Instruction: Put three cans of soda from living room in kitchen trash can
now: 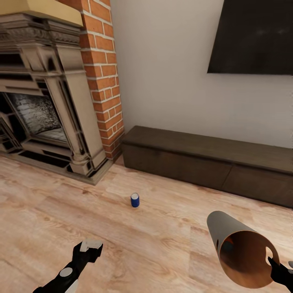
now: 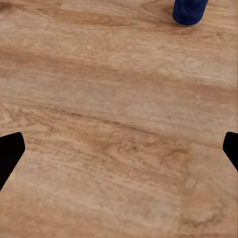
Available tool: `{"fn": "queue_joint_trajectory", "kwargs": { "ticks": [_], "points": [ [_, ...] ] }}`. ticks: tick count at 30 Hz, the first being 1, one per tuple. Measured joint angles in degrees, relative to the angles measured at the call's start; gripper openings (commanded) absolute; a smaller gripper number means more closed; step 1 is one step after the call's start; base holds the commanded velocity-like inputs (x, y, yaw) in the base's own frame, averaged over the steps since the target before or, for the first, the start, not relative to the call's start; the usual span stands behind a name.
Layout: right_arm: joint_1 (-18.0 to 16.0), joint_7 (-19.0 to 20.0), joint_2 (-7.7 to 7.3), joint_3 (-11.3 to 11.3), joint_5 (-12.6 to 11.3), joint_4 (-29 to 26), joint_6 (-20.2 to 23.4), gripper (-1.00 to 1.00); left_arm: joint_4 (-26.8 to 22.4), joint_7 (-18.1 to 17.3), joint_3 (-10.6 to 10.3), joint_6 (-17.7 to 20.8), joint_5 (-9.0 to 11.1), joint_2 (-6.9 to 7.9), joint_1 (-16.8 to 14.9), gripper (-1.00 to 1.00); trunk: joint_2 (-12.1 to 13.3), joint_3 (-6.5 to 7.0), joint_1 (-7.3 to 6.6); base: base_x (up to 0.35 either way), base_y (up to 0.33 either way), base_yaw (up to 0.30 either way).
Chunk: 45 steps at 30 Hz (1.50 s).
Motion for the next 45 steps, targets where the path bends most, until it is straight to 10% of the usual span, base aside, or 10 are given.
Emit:
{"fn": "queue_joint_trajectory", "kwargs": {
  "ticks": [45],
  "points": [
    [0.00, 0.06, 0.26, -0.09, -2.85, 0.08, 0.00, -1.00, 0.00, -0.19, -0.05, 0.00, 0.00, 0.00, 0.00, 1.00, 0.00, 0.48, 0.00, 0.224, 0.179, -0.219]
  ]
}}
